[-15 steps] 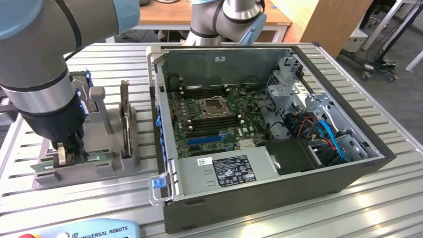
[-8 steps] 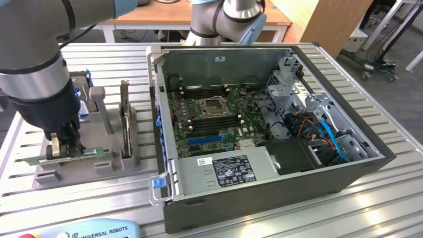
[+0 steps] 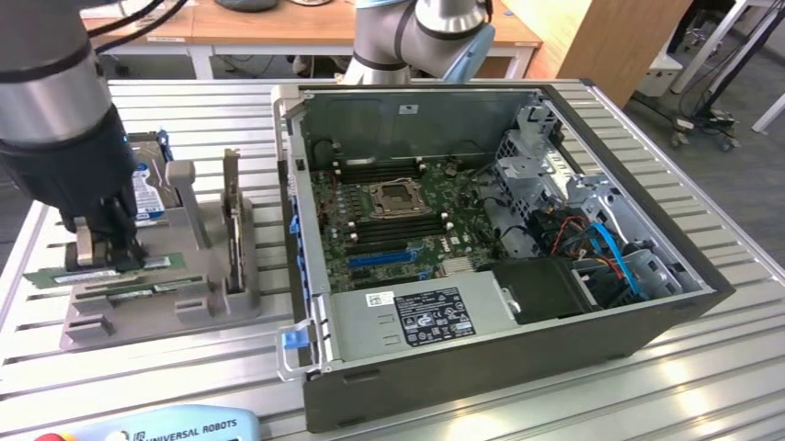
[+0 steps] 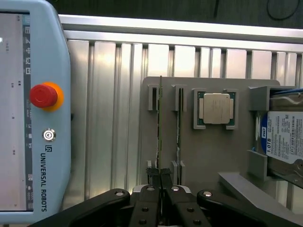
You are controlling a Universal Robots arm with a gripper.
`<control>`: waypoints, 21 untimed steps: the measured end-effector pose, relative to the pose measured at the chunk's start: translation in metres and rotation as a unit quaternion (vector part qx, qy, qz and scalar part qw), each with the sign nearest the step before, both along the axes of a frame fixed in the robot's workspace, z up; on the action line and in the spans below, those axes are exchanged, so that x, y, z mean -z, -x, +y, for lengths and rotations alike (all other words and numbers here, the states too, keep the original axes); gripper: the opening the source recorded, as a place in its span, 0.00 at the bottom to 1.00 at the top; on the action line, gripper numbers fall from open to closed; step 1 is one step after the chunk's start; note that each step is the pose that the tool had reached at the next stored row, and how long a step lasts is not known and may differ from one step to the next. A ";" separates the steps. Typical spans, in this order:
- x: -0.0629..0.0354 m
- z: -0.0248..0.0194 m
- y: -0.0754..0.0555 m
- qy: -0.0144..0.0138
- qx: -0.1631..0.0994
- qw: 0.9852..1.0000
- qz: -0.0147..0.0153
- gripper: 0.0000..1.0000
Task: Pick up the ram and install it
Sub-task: 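Pick up the ram and move it above insertion slot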
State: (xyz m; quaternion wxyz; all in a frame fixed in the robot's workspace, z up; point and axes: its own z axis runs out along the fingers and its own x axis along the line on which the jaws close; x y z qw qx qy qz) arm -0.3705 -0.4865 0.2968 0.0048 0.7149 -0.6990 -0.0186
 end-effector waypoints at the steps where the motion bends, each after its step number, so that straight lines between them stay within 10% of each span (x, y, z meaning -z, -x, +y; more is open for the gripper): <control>1: -0.0048 0.0000 0.000 0.000 0.000 1.000 0.000 0.12; 21: -0.0776 0.0000 0.000 0.000 0.000 1.000 0.000 0.12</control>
